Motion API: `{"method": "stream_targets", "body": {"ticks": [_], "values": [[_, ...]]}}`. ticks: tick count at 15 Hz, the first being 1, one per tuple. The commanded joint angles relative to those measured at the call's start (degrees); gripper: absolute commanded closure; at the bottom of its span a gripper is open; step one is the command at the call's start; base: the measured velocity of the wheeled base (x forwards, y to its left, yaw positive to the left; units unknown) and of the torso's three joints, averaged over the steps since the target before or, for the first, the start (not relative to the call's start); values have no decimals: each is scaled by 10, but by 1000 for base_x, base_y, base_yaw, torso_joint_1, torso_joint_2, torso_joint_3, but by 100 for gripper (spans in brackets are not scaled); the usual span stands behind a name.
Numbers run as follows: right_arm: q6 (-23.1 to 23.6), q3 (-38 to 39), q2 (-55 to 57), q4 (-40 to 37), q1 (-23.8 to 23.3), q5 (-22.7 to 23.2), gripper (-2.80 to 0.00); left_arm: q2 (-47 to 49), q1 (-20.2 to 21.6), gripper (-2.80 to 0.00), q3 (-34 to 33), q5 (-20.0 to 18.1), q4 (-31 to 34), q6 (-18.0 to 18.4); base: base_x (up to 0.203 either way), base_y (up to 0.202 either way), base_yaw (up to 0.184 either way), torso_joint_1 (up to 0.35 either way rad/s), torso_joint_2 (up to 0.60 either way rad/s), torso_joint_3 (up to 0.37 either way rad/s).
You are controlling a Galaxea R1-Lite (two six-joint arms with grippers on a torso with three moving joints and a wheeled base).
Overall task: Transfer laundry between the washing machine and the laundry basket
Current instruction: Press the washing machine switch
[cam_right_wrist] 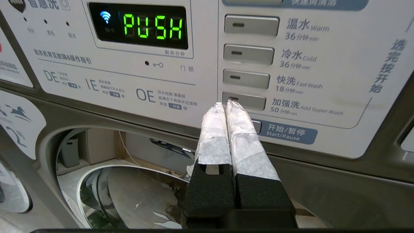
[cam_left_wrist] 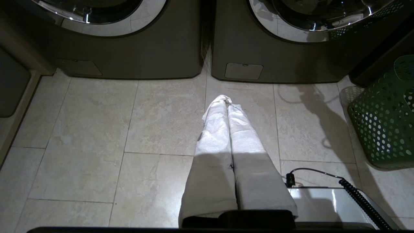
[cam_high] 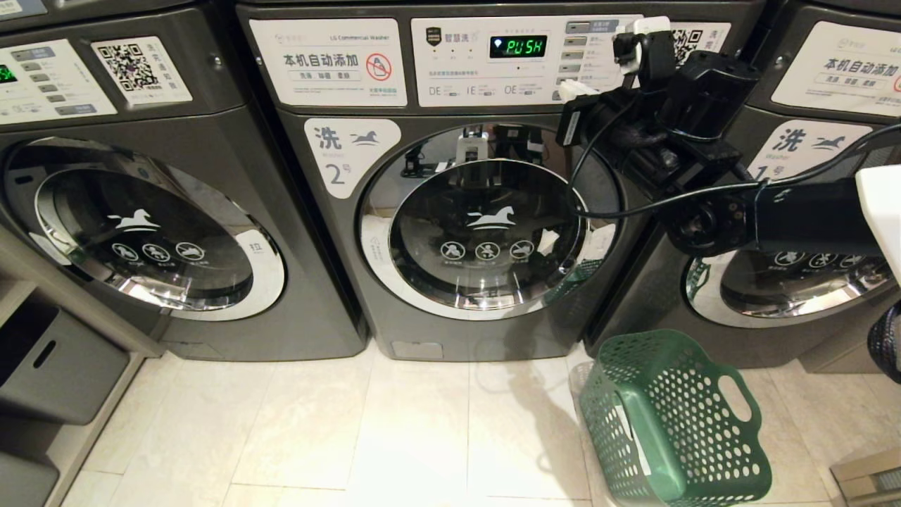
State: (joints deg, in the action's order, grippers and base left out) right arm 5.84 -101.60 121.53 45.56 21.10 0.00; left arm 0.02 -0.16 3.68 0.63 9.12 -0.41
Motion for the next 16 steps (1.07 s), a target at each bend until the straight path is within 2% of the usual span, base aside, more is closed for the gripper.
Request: {"method": "stream_targets", "body": {"ticks": [1, 6, 12, 16], "values": [[0, 2, -10, 3, 2, 0, 0, 0, 0, 0, 0, 0, 0, 0, 0, 0, 0, 0, 0, 0], [1, -8, -2, 2, 1, 4, 0, 0, 0, 0, 0, 0, 0, 0, 0, 0, 0, 0, 0, 0], [1, -82, 39, -22, 0, 2, 0, 0, 0, 0, 0, 0, 0, 0, 0, 0, 0, 0, 0, 0], [1, -80, 39, -27, 0, -1, 0, 0, 0, 0, 0, 1, 1, 0, 0, 0, 0, 0, 0, 0]]}}
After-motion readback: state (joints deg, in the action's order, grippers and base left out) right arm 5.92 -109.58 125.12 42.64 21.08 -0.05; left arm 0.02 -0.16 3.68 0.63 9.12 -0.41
